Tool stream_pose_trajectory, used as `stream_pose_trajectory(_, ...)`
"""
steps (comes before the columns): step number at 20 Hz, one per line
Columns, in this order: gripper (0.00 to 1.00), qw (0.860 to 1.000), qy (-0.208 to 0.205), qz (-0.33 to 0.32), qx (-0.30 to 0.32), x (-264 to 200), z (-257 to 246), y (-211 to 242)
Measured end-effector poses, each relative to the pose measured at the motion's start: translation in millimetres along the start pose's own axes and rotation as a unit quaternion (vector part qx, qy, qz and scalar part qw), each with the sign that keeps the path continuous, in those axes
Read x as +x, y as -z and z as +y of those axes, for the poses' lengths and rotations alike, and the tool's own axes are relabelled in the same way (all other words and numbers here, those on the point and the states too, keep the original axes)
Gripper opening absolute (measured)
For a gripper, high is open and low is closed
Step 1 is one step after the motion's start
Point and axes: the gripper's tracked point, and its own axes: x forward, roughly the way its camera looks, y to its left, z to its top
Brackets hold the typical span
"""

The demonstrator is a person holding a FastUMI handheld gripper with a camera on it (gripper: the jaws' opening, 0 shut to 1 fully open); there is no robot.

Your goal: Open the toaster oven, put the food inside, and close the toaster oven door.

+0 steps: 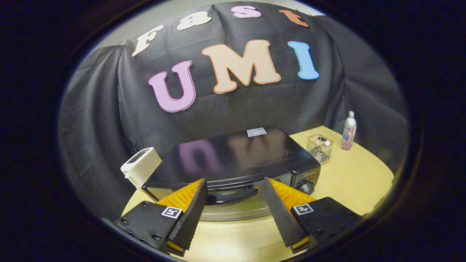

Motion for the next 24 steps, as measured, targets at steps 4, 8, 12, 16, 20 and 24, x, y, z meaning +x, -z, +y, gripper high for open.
stream_pose_trajectory(4, 0.95, 0.999, -0.015, -0.052, 0.003, -40.7, 23.1, -55.5)
stream_pose_trajectory(8, 0.95, 0.991, -0.041, -0.108, 0.062, -78.8, 38.1, -104.7)
stream_pose_trajectory(12, 0.95, 0.985, -0.015, -0.140, 0.100, -94.6, 7.0, -122.5)
stream_pose_trajectory(16, 0.95, 0.988, 0.025, -0.143, 0.054, -104.8, -13.2, -122.9)
stream_pose_trajectory(20, 0.95, 0.987, 0.032, -0.156, -0.031, -124.9, 4.9, -140.7)
stream_pose_trajectory(24, 0.95, 0.983, 0.028, -0.168, -0.069, -141.3, 23.5, -161.3)
